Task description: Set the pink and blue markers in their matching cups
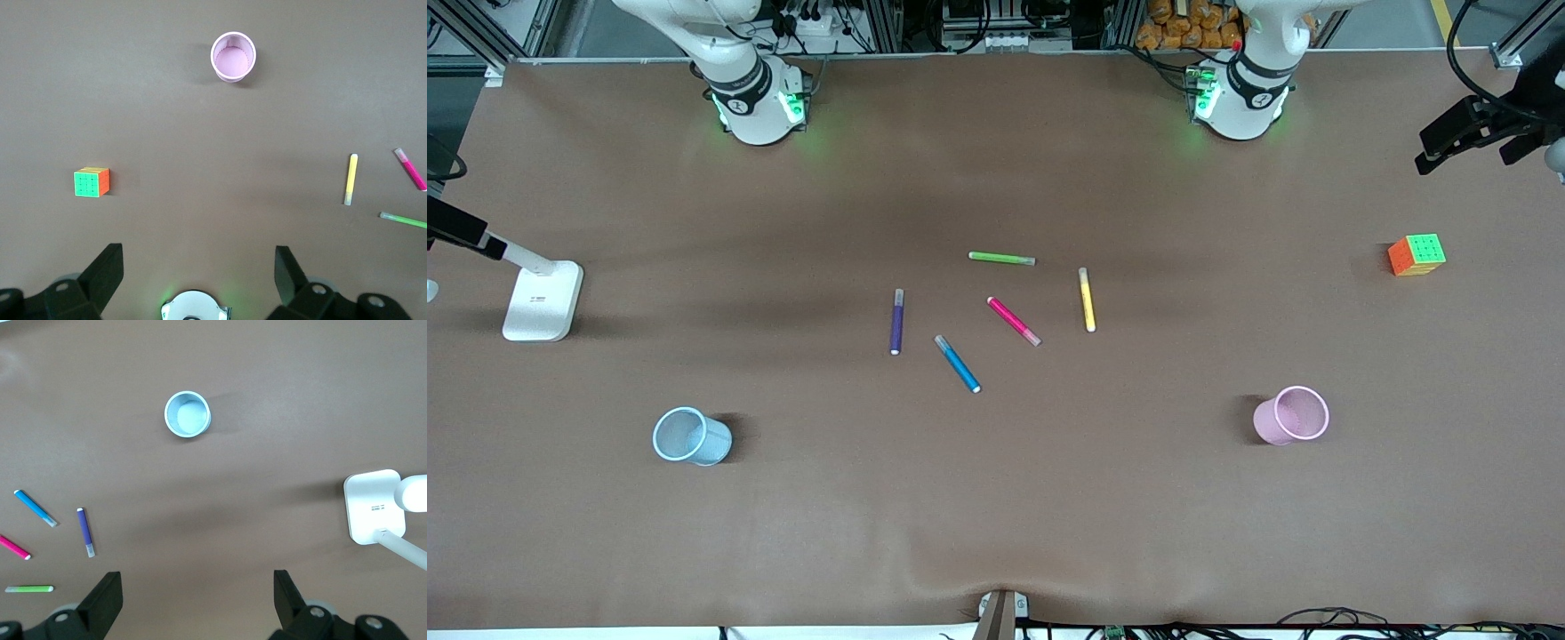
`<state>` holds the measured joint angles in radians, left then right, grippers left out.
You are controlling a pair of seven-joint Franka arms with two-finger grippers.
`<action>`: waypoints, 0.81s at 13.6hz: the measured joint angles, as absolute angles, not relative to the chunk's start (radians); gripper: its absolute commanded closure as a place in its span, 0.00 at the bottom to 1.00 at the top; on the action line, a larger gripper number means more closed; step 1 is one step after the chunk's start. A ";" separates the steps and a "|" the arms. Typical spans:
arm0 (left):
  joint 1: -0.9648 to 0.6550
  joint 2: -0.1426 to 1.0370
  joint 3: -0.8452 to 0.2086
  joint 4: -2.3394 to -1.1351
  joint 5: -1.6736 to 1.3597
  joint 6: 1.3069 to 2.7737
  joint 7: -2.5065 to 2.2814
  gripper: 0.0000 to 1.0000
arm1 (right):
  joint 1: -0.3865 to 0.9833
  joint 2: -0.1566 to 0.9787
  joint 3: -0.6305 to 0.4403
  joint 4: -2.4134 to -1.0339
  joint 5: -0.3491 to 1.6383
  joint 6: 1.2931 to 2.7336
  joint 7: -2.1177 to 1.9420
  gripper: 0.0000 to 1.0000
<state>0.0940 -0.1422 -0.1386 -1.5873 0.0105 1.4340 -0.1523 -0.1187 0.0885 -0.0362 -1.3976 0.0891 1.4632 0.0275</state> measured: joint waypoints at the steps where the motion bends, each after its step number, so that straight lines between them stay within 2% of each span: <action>1: 0.094 -0.142 -0.139 -1.587 0.010 1.431 -0.152 0.00 | -0.119 0.089 -0.036 -1.398 0.089 1.463 0.027 0.00; 11: 0.087 -0.124 -0.153 -1.589 0.008 1.419 -0.152 0.00 | -0.119 0.089 -0.036 -1.397 0.089 1.463 0.028 0.00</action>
